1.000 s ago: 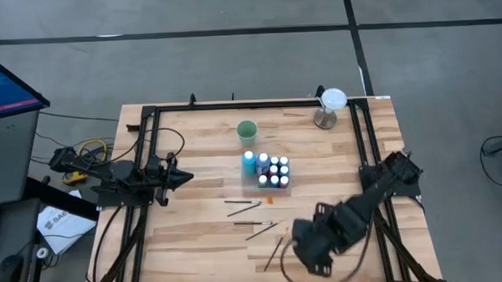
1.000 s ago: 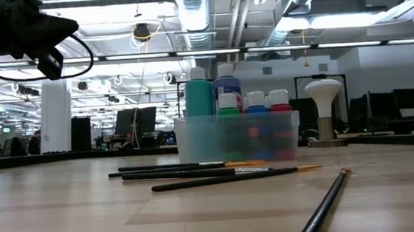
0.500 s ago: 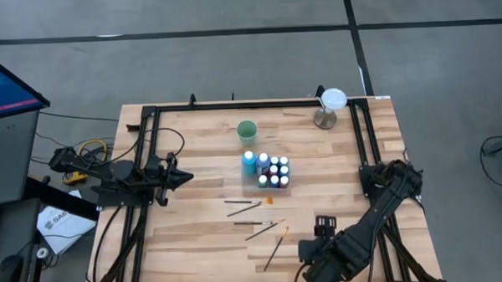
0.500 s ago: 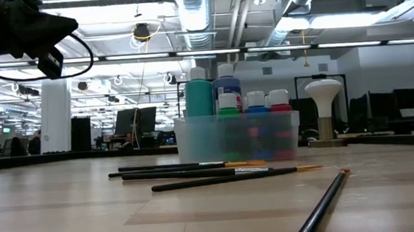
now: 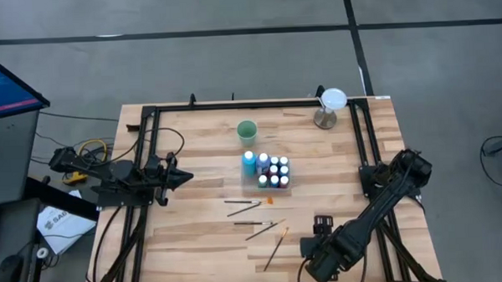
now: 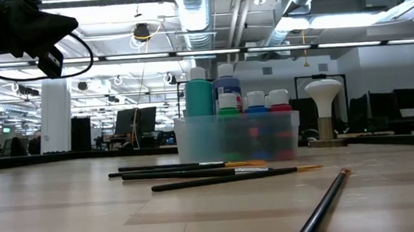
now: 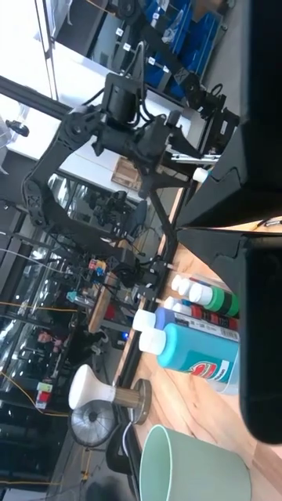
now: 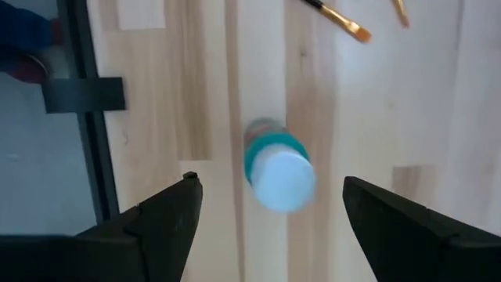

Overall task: Pick & Place Paint Supplies
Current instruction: Put the light green paint bottle into the transparent bin

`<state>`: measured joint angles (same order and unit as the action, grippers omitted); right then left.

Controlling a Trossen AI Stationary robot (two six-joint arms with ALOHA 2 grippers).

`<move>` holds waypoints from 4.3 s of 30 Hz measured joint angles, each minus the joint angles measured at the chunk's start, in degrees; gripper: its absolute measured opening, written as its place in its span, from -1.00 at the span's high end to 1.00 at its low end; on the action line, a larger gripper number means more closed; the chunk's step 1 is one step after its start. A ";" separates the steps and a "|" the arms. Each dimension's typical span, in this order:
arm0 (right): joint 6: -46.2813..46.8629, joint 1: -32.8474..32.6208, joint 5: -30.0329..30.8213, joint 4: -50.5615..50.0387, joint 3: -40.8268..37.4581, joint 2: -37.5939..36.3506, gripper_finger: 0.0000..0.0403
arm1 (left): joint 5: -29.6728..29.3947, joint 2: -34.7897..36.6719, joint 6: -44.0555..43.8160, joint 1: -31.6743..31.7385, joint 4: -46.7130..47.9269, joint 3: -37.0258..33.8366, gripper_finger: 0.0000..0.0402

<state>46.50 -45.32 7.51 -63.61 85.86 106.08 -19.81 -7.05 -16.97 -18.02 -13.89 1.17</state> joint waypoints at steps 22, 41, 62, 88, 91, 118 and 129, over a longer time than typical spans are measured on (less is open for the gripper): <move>-1.64 1.57 0.00 5.46 -3.91 0.13 0.24 | -0.15 0.00 -0.01 -0.02 -0.46 0.00 0.96; -4.02 9.78 -0.22 -2.98 9.17 -0.27 0.45 | 0.09 0.00 0.00 -0.02 -0.79 0.00 0.96; 4.60 38.49 1.71 6.47 24.35 1.80 0.45 | -0.22 0.00 -0.02 -0.01 -0.83 0.00 0.96; 7.56 37.95 6.10 -10.13 41.95 21.10 0.45 | 0.83 -6.70 -0.02 0.02 -4.31 -0.02 0.96; 7.14 37.93 6.29 -13.87 43.46 21.90 0.45 | 0.92 -8.06 0.00 0.07 -4.79 0.00 0.96; 6.32 38.64 7.56 -14.01 43.61 26.40 0.43 | 1.05 -9.62 0.00 0.07 -5.99 0.00 0.96; 5.93 38.75 6.91 -9.74 38.50 26.40 0.40 | 0.92 -9.62 0.00 0.07 -6.49 0.00 0.96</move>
<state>52.43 -6.57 14.42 -73.34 124.36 132.49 -18.90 -16.67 -16.97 -17.96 -20.38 1.17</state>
